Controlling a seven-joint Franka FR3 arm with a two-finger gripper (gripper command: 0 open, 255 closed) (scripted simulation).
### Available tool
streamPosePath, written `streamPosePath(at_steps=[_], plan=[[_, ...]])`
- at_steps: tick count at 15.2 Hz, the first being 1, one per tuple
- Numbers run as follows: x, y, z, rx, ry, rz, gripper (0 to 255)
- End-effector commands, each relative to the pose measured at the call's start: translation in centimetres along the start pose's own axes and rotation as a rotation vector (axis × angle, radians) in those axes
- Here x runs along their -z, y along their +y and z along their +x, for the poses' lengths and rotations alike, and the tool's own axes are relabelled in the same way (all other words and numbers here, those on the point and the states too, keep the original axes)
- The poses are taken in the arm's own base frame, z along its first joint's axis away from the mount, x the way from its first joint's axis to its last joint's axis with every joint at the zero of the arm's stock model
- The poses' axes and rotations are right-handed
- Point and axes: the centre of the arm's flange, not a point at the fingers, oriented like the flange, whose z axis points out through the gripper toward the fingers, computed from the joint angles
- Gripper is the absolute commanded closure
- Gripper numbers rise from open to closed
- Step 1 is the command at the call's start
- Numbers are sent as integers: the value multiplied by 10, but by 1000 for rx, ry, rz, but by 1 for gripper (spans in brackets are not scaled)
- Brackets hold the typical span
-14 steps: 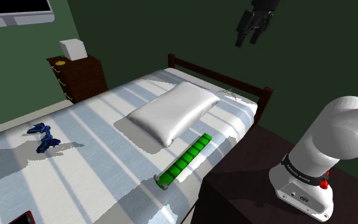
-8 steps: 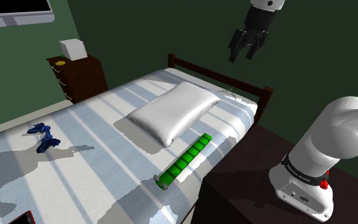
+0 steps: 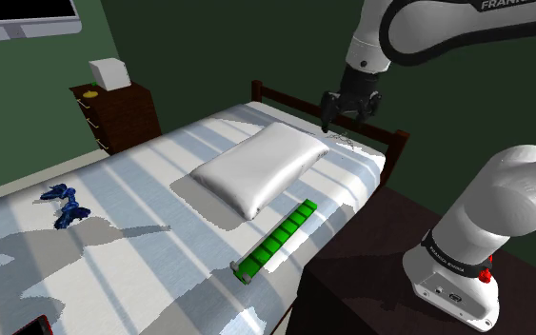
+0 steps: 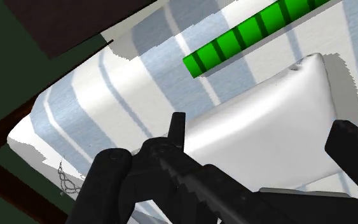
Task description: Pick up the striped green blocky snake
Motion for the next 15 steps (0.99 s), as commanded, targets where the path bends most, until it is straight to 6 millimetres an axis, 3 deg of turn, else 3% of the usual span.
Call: streamPosePath(at_steps=[1,15], plan=[[-26,-7,-5,-76,-5,-8,0],[-199,-73,-26,-566,-47,-68,0]])
